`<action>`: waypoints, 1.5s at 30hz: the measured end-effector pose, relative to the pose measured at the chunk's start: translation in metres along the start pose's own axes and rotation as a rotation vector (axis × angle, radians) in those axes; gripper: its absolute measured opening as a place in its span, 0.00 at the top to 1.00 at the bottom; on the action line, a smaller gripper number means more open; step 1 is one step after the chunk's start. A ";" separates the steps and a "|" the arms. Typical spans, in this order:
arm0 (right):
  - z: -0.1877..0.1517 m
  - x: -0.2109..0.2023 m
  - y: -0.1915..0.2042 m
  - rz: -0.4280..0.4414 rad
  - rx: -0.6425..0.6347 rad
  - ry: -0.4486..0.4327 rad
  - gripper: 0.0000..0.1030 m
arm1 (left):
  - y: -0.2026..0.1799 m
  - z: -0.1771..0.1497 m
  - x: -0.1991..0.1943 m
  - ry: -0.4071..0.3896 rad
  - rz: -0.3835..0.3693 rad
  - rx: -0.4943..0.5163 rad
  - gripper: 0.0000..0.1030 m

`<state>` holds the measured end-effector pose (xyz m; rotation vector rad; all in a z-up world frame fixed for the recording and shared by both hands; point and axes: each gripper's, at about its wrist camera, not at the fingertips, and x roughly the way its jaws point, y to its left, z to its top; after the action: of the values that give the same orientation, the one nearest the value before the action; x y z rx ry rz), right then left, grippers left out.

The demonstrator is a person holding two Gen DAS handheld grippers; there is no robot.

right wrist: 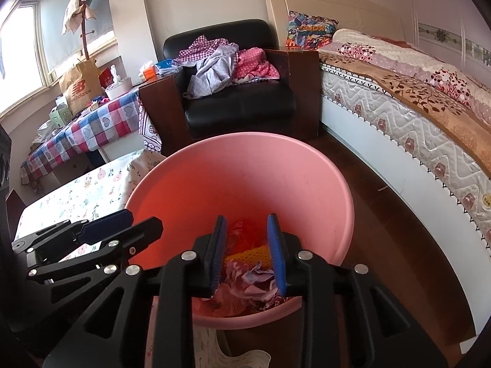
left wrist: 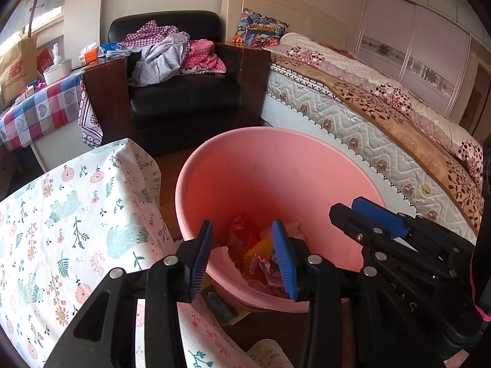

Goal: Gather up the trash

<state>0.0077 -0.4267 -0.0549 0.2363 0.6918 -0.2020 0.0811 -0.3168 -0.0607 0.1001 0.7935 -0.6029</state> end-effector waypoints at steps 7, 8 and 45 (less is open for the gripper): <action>-0.002 -0.009 0.004 0.006 -0.002 0.000 0.72 | 0.002 0.002 -0.013 -0.024 -0.010 -0.018 0.60; -0.003 -0.010 0.004 0.007 -0.003 0.001 0.71 | 0.002 0.002 -0.015 -0.027 -0.013 -0.019 0.59; -0.029 -0.093 0.063 0.089 -0.075 -0.081 0.47 | 0.020 -0.025 -0.142 -0.213 0.062 -0.045 0.52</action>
<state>-0.0627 -0.3486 -0.0068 0.1855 0.6060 -0.0998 -0.0012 -0.2261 0.0177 0.0187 0.5953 -0.5265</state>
